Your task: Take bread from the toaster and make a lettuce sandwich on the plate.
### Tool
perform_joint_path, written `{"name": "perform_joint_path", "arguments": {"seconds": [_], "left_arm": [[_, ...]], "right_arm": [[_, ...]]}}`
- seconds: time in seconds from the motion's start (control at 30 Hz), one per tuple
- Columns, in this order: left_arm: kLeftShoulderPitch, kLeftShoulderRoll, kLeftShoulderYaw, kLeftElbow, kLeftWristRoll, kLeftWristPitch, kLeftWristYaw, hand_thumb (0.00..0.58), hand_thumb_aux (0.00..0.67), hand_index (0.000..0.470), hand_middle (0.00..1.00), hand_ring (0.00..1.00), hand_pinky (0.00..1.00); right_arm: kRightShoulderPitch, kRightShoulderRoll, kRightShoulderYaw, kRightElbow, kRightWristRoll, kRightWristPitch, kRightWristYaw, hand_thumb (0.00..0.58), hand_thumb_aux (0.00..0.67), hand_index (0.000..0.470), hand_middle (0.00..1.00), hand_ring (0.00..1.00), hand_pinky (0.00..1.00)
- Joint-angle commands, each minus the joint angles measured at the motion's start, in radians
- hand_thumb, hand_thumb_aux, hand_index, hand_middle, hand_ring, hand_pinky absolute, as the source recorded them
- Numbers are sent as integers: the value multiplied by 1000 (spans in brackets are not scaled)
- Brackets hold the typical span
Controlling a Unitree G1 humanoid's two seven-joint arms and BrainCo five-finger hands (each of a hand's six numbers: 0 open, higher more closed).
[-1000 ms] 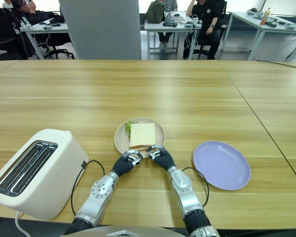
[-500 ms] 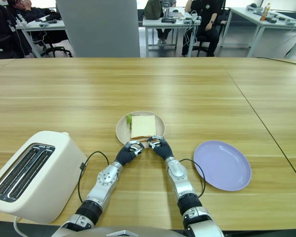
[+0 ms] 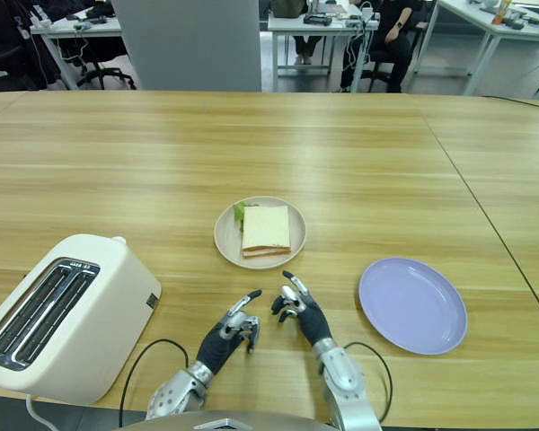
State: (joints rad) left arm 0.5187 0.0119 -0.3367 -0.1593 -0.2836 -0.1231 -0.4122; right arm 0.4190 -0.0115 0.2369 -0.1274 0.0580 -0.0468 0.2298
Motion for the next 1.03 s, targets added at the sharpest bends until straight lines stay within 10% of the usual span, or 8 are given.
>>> {"name": "perform_joint_path", "arguments": {"seconds": [0.03, 1.03], "left_arm": [[29, -13, -29, -167, -146, 105, -4, 0, 0, 0, 0, 0, 0], [-73, -19, 128, -280, 227, 4, 355, 0, 0, 0, 0, 0, 0]], "right_arm": [[52, -1, 24, -168, 27, 2, -3, 0, 0, 0, 0, 0, 0], [-8, 39, -74, -124, -13, -123, -137, 0, 0, 0, 0, 0, 0]]}}
